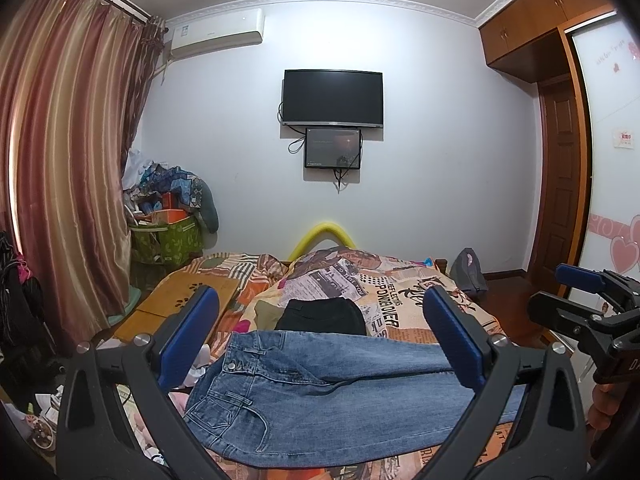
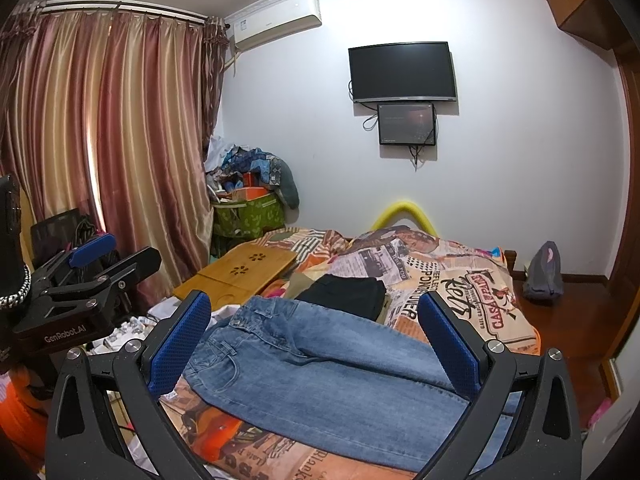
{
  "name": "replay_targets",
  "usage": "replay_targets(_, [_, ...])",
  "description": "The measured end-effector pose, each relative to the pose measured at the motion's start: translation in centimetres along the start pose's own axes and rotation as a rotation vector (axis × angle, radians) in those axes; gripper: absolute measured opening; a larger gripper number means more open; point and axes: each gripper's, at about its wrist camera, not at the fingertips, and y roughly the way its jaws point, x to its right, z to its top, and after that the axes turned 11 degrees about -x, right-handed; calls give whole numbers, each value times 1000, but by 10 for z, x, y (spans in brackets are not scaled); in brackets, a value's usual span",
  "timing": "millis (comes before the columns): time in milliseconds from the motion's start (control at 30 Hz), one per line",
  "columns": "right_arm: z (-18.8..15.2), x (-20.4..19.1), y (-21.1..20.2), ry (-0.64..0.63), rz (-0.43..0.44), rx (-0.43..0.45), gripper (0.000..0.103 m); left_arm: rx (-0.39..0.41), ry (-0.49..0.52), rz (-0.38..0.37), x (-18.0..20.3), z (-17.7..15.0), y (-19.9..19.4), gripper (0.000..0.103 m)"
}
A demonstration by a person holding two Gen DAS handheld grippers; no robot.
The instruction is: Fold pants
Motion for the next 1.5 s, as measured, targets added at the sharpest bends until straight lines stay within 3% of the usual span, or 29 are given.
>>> replay_targets(1233, [1,3,-1,-1,-23,6,103,10,4,-12,0,3,-4,103])
replay_targets(1500, [-1,16,11,17,-29,-14,103,-12,6,-9,-1,3,12,103])
